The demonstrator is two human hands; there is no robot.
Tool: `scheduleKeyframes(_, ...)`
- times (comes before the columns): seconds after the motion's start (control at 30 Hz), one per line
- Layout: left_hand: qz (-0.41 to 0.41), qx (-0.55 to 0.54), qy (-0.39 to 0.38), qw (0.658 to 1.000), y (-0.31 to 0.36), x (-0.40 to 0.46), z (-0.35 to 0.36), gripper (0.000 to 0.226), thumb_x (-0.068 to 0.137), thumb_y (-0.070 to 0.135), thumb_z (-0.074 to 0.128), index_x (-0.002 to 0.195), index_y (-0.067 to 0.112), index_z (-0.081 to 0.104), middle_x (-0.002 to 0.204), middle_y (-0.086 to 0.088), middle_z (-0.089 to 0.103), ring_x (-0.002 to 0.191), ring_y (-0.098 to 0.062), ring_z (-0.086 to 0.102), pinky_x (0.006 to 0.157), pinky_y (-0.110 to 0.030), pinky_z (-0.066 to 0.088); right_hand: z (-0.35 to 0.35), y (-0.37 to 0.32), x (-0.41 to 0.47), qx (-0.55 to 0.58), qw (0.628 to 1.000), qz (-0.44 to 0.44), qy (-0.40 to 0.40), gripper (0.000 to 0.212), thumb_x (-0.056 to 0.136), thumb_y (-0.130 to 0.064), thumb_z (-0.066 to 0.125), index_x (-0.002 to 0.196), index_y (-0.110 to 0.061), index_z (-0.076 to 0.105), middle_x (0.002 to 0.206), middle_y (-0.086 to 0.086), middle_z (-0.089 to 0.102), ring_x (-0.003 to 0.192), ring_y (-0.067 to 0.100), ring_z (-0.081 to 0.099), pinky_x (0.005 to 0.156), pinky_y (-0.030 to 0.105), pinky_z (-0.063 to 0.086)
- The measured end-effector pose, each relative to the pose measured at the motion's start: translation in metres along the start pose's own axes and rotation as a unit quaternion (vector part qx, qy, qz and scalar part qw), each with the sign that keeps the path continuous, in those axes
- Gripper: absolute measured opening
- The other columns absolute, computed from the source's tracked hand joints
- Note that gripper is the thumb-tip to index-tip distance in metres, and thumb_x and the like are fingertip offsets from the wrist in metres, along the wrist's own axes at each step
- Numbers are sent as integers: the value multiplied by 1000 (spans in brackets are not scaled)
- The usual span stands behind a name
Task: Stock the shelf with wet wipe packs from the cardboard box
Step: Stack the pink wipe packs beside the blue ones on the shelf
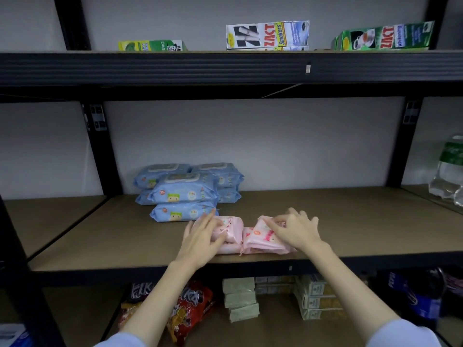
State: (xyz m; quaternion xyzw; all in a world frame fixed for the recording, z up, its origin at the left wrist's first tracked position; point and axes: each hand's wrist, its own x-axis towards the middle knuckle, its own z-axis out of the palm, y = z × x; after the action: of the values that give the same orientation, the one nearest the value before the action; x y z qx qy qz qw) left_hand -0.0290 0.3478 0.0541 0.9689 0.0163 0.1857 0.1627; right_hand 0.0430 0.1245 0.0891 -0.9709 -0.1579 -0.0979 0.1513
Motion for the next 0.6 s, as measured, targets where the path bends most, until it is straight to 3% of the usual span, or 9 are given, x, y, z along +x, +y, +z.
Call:
scheduleKeyframes(0.1,8,23,-49,998,8,9,-2,41,97,37,32,138,40,32,154,13,20,142,-10,15,112,-36,9,-8,3,1,-20,1000,10,-18,36,85,-61,43,112,-46,61,124,2,51,118,26,39,95,44,25)
scheduleKeyframes(0.2,-8,88,-44,995,14,14,0,42,95,42,31,137,47,32,147,12,30,133,-13,24,104,-38,18,-6,8,1,-29,999,13,-6,41,78,-60,55,110,-36,64,121,0,49,119,21,39,97,43,26)
scheduleKeyframes(0.33,-12,119,-38,992,22,17,3,41,92,42,34,133,48,38,137,5,35,123,-18,30,96,-39,22,8,9,2,107,994,4,13,33,80,-47,61,96,-19,55,115,0,53,104,19,51,91,38,38)
scheduleKeyframes(0.4,-13,122,-37,992,23,17,4,40,92,42,35,131,47,41,136,4,36,122,-19,30,97,-39,23,14,10,0,133,991,13,4,34,82,-47,57,104,-22,50,115,0,56,104,21,53,87,37,39)
scheduleKeyframes(0.5,-2,121,-33,992,22,13,4,39,92,42,36,130,48,42,144,7,30,126,-19,26,101,-40,20,19,11,-4,72,996,48,20,43,84,-55,48,122,-33,47,118,3,55,113,24,50,91,40,33)
scheduleKeyframes(0.6,17,109,-43,993,17,7,2,40,92,45,34,132,50,39,148,13,26,130,-16,23,104,-39,17,25,8,-6,55,991,107,53,51,85,-62,42,125,-32,48,119,8,54,111,26,52,92,40,34)
